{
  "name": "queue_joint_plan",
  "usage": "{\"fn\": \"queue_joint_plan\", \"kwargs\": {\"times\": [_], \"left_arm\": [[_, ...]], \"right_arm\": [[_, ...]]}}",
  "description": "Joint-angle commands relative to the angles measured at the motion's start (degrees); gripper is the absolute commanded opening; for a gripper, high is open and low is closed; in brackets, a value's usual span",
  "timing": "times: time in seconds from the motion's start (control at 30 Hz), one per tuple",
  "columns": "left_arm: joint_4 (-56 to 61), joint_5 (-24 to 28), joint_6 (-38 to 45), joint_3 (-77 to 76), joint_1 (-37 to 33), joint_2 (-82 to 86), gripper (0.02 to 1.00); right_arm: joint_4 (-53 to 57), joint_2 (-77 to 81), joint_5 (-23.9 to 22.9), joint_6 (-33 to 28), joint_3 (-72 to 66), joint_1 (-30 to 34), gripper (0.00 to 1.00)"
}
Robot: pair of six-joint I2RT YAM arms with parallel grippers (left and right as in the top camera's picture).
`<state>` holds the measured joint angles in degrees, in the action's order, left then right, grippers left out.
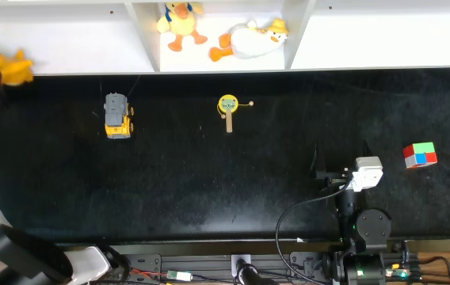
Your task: Store Toys
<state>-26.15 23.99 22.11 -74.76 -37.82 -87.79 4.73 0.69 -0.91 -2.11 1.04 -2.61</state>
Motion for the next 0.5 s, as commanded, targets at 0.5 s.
{"fn": "queue_joint_plan", "kwargs": {"times": [0.5], "left_arm": [[-0.85, -2.14, -4.87, -9.79, 4.46, -10.51, 0.038]], "right_arm": [[-0.31, -0.44, -0.44, 0.44, -0.79, 0.0, 0.996]]}}
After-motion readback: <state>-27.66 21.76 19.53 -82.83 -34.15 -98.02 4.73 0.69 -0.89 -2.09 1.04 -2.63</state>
